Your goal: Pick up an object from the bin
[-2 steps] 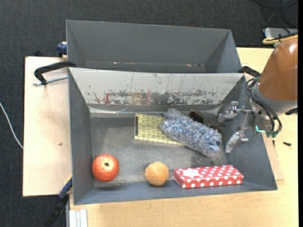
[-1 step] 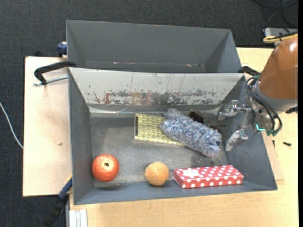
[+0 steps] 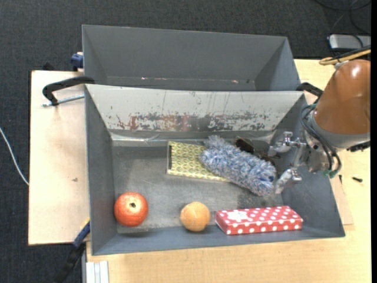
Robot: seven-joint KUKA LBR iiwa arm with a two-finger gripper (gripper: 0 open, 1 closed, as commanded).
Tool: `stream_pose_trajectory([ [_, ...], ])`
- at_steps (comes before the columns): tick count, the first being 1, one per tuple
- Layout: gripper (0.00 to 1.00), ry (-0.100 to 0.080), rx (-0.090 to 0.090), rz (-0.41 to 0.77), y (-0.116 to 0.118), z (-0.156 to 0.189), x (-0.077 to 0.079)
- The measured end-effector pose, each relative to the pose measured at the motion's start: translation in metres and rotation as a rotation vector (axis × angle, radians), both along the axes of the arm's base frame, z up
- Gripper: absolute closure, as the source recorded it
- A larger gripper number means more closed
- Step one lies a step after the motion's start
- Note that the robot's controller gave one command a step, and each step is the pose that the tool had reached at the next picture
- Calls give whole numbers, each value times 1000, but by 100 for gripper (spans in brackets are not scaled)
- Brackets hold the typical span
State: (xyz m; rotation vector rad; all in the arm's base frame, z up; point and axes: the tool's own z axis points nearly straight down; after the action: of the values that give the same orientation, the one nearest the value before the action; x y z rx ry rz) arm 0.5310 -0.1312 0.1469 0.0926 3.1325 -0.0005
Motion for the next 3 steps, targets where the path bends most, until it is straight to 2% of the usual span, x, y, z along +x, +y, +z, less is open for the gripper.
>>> stream_pose_trajectory([
  [1,0,3,2,-124,15,-59,-4],
  [2,0,-6,4,-140,19,-81,-7],
  [3,100,-1,0,-140,30,-74,-31],
])
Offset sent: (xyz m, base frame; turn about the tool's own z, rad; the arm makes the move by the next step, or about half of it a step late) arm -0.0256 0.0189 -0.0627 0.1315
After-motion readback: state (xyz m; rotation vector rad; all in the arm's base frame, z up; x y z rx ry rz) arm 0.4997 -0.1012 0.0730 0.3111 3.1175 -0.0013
